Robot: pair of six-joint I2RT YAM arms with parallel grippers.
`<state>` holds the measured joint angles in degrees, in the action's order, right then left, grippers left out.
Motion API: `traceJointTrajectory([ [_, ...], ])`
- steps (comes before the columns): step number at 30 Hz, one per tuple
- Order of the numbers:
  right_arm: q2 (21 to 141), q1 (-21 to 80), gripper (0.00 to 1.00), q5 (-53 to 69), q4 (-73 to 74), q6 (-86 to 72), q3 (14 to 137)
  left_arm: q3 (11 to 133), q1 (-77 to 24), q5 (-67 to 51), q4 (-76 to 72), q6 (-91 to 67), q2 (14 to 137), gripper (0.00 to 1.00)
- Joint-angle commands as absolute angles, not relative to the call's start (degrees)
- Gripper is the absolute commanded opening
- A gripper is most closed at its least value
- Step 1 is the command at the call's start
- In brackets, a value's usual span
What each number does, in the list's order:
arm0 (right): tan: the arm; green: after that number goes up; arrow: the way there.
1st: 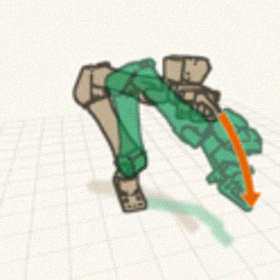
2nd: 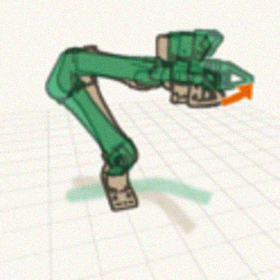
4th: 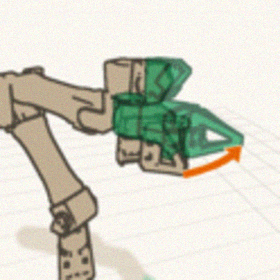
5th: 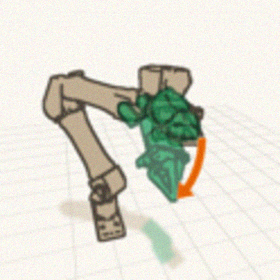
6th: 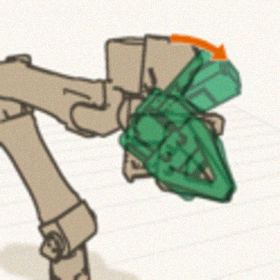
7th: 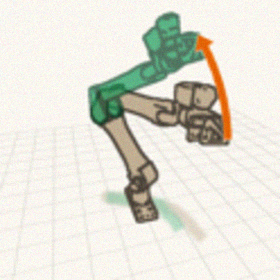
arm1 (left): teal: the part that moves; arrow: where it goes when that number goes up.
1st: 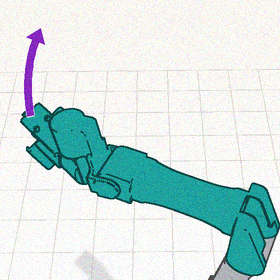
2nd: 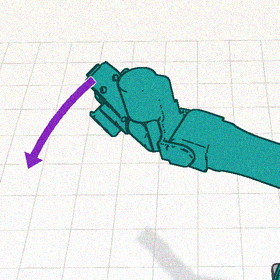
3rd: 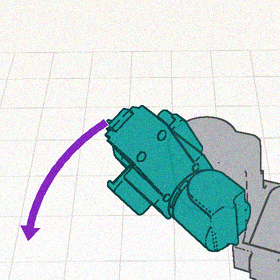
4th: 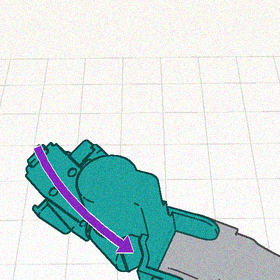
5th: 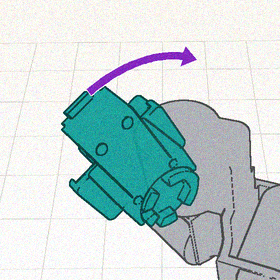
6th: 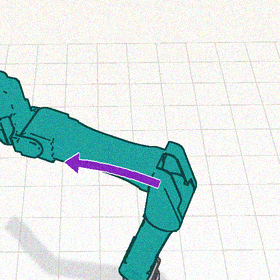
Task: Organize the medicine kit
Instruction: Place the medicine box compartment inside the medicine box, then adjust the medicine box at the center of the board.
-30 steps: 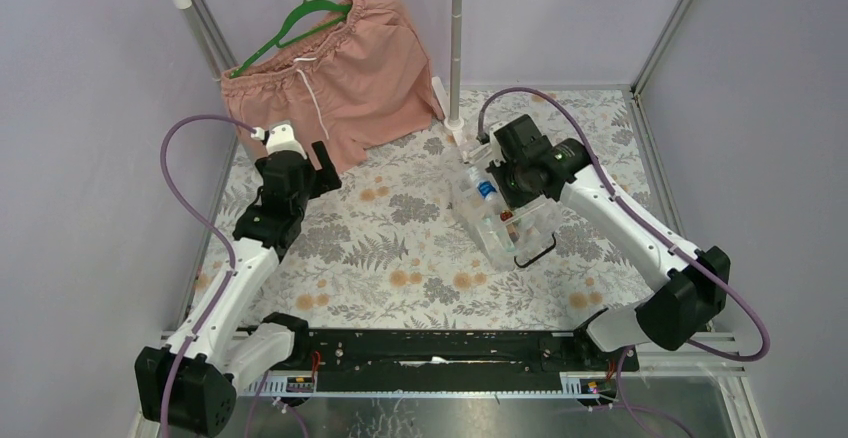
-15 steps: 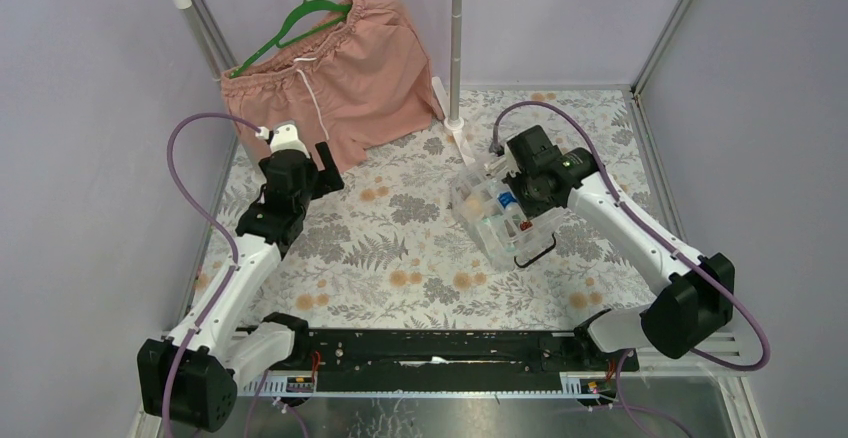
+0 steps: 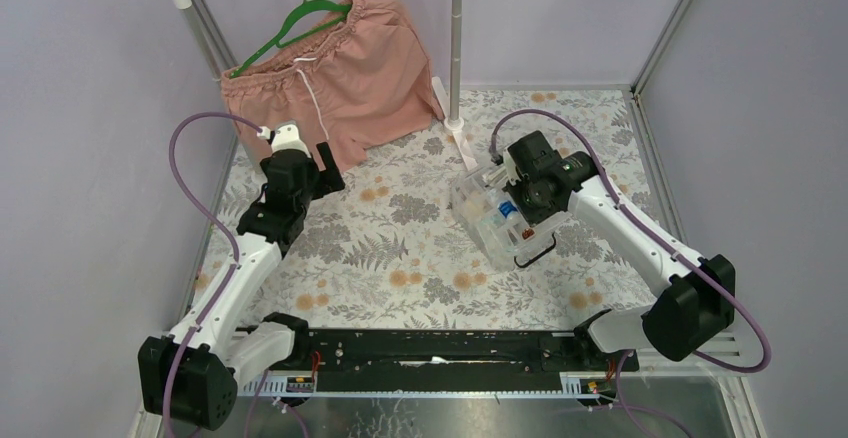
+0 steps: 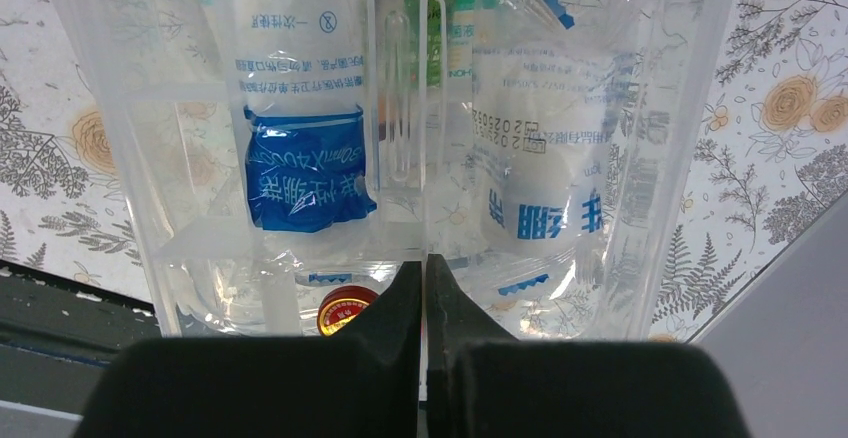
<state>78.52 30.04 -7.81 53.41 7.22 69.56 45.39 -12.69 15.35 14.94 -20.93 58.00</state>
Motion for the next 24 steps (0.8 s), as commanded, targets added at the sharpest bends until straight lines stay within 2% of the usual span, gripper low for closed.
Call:
traceJointTrajectory([
  [1, 77.5, 29.86, 0.0, -5.15, 53.66, 9.2, 69.5, 45.7, -12.3, 14.9, 12.39, -20.92, 58.18, 0.95],
  [24, 85.31, 32.14, 0.0, 1.94, 43.41, 9.47, 67.96, 45.75, -12.22, 14.72, 12.23, -20.48, 58.33, 0.96],
])
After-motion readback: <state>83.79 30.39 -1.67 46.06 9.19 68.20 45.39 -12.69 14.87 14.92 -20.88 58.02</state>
